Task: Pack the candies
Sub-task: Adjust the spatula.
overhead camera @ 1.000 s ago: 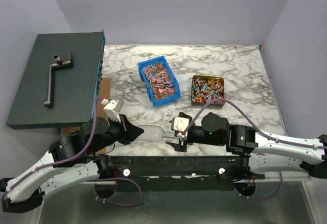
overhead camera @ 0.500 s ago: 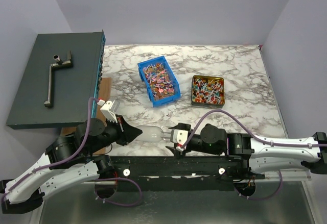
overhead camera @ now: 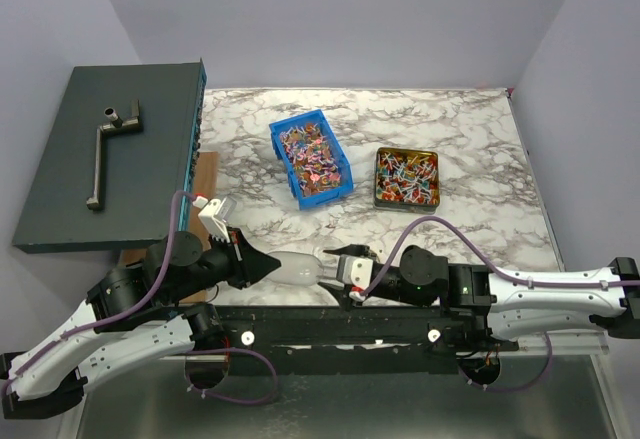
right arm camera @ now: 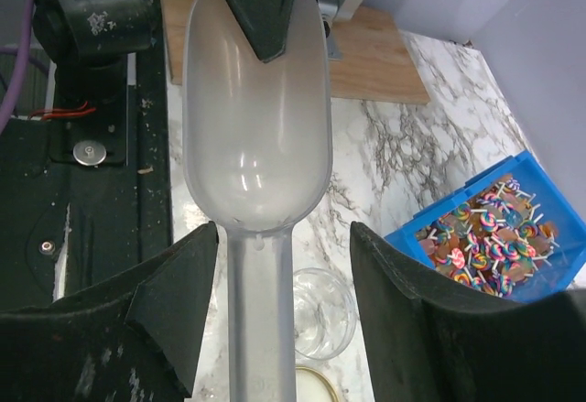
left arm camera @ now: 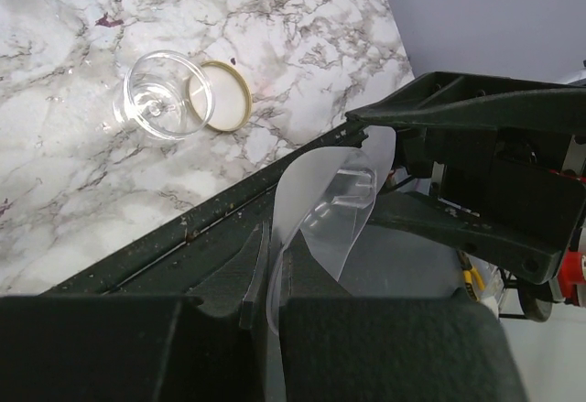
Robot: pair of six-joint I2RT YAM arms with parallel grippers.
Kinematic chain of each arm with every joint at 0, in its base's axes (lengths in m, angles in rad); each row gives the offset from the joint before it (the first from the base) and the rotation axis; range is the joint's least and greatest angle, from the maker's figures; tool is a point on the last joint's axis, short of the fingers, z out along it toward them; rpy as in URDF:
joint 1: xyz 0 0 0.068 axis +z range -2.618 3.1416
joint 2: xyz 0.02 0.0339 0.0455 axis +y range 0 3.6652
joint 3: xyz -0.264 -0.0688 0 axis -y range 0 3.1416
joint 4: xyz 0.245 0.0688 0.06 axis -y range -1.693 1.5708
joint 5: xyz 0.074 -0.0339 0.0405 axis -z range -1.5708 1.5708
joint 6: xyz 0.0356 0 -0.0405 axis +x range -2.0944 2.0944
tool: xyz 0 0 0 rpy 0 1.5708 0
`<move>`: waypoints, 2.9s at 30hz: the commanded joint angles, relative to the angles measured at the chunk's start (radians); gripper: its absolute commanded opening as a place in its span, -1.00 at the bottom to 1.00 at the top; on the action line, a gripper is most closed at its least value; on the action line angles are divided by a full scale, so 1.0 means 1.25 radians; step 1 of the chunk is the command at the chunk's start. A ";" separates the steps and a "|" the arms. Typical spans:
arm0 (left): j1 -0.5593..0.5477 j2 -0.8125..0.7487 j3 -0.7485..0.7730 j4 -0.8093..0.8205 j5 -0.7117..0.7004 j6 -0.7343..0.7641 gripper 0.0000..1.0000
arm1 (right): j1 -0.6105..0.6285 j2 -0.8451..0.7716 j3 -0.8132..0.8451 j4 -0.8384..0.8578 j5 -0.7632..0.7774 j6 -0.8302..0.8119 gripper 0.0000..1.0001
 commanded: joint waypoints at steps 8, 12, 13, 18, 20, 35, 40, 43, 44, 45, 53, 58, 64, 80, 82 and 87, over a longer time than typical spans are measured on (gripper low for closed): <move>0.006 -0.008 0.014 0.035 0.062 -0.018 -1.00 | 0.012 -0.010 -0.017 0.008 0.005 0.020 0.10; 0.006 -0.003 0.015 0.043 0.070 -0.018 -1.00 | 0.015 -0.019 -0.019 -0.001 0.004 0.033 -0.03; 0.006 -0.002 0.014 0.044 0.071 -0.018 -1.00 | 0.015 -0.019 -0.017 -0.004 0.004 0.036 -0.04; 0.006 0.004 0.010 0.057 0.080 -0.019 -1.00 | 0.018 -0.021 -0.017 -0.013 0.001 0.050 -0.12; 0.006 0.008 0.006 0.063 0.079 -0.021 -1.00 | 0.019 -0.024 -0.017 -0.013 0.000 0.053 -0.20; 0.006 0.034 -0.005 0.078 0.091 -0.020 -0.78 | 0.021 -0.073 -0.027 -0.015 0.003 0.105 -0.89; 0.006 0.039 0.000 0.083 0.086 -0.010 -0.30 | 0.021 -0.080 -0.016 -0.045 0.056 0.137 -0.99; 0.006 0.046 0.004 0.083 0.066 -0.002 0.20 | 0.020 -0.074 -0.002 -0.084 0.094 0.158 -0.99; 0.006 0.049 0.007 0.083 0.061 0.004 0.28 | 0.020 -0.072 0.002 -0.092 0.104 0.165 -0.99; 0.006 0.053 0.010 0.084 0.055 0.009 0.33 | 0.021 -0.069 0.006 -0.105 0.112 0.172 -0.99; 0.006 0.082 0.045 0.073 -0.031 0.077 0.75 | 0.020 -0.014 0.075 -0.231 0.228 0.256 -0.99; 0.006 0.112 0.053 0.066 -0.085 0.118 0.81 | 0.019 0.026 0.124 -0.304 0.298 0.298 -0.99; 0.006 0.139 0.051 0.068 -0.162 0.146 0.87 | -0.036 0.074 0.184 -0.381 0.314 0.334 -0.99; 0.177 0.294 0.010 0.223 -0.127 0.170 0.60 | -0.263 0.134 0.222 -0.433 0.230 0.388 -0.99; 0.211 0.324 0.008 0.245 -0.098 0.165 0.59 | -0.273 0.126 0.209 -0.427 0.228 0.396 -0.99; 0.261 0.412 0.035 0.279 -0.072 0.156 0.52 | -0.288 0.101 0.177 -0.414 0.217 0.417 -0.99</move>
